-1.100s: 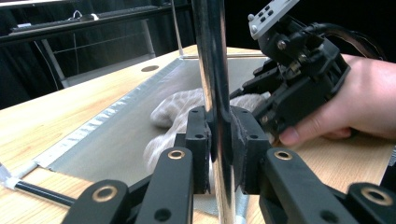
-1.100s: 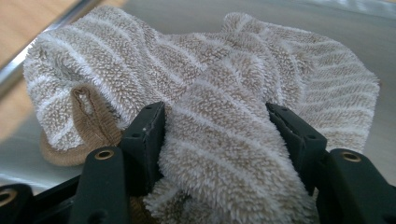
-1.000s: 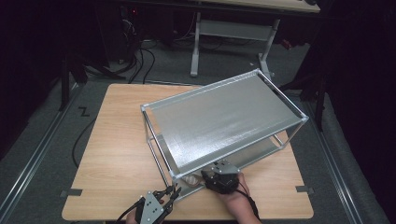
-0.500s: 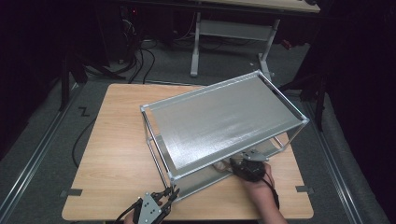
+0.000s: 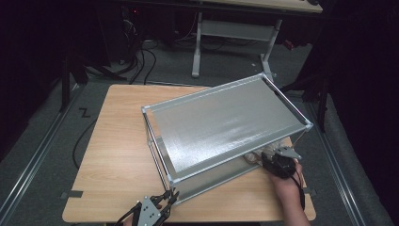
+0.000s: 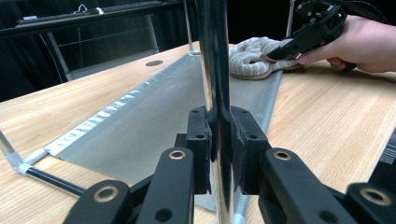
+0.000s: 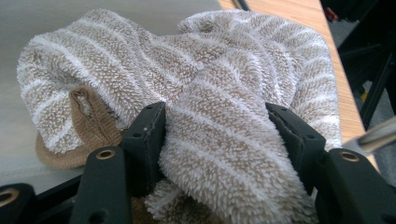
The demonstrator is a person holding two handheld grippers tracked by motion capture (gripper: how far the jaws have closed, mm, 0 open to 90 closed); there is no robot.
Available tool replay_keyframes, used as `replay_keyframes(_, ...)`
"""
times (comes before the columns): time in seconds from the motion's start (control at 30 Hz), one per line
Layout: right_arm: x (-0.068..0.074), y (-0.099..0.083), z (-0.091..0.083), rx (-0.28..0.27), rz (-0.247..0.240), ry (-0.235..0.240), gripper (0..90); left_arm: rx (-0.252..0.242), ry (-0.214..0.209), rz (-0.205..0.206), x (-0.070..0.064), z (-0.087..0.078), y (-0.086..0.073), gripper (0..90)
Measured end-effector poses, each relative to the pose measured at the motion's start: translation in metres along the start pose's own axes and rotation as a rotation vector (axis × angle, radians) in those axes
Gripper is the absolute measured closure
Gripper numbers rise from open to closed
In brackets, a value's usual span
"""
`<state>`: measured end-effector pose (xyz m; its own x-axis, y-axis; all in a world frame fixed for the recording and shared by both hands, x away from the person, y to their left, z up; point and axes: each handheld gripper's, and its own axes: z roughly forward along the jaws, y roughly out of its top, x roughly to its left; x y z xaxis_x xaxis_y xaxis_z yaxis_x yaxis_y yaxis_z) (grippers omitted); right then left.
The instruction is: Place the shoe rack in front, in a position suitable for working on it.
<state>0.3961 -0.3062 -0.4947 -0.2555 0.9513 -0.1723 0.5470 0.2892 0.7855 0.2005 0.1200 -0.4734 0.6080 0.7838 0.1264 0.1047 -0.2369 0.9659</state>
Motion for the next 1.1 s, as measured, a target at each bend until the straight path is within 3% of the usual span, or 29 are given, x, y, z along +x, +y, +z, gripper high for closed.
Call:
replay_keyframes(0.37,-0.001,0.000,0.001,0.001,0.007,-0.009,41.4,0.022,0.005,-0.026,0.006,-0.004,0.000,63.9)
replay_keyframes(0.6,-0.002,0.002,0.000,0.020,0.021,0.007,42.0,0.092,-0.033,-0.015,0.007,0.003,-0.001,56.9)
replay_keyframes(0.87,0.003,0.004,0.000,0.023,0.014,-0.008,44.3,0.047,-0.027,0.042,0.002,-0.001,-0.001,77.5)
replay_keyframes(1.1,0.015,0.004,-0.001,0.020,-0.002,0.022,45.2,0.047,-0.031,0.014,0.003,0.000,-0.001,78.5)
